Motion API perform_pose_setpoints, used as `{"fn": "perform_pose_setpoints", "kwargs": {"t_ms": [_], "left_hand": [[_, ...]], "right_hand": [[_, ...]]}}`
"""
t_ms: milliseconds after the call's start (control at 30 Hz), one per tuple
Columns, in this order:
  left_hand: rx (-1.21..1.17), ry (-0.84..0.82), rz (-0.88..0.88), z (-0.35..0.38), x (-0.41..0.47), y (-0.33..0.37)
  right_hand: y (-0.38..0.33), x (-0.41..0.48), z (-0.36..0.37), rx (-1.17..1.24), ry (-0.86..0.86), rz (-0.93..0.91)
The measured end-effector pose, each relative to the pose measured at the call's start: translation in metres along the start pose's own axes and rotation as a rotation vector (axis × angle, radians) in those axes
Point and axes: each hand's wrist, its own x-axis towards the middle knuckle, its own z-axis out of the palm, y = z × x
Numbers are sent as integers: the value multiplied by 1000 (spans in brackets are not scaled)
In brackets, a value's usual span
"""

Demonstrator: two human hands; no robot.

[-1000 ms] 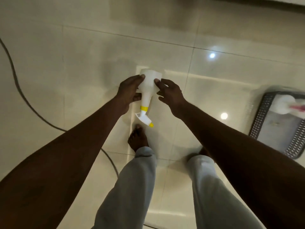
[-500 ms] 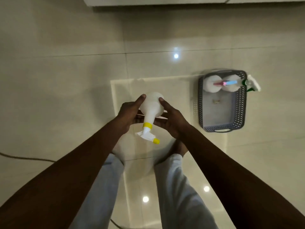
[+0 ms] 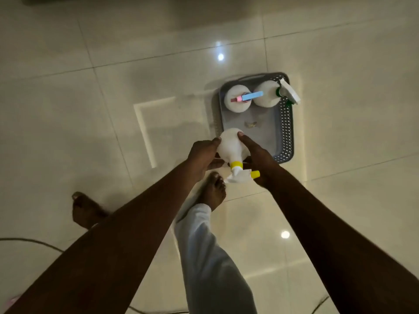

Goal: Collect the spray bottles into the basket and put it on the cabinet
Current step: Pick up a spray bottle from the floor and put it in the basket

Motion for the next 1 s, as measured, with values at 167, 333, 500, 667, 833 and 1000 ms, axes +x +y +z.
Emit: {"fn": "perform_pose_setpoints", "kwargs": {"t_ms": [167,333,500,667,833,1000], "left_hand": [[88,-21,100,55,28,13],[11,-34,59,79,51,19],[-84,-37,24,91,72,16],[-119,-18,1,92,86,6],[-159,-24,16,92,95,-1],[-163,-20,86,94,97,-1]], "right_hand": [[-39,40,-29,47,-18,89],[-64,75,-40,37,-152,170],[-71,106,-38,-71,-146,195],[-60,124,-35,-116,-149,239],[-56,134,-35,-119,-127,209],[-58,137,-34,-145,-81,178]]}}
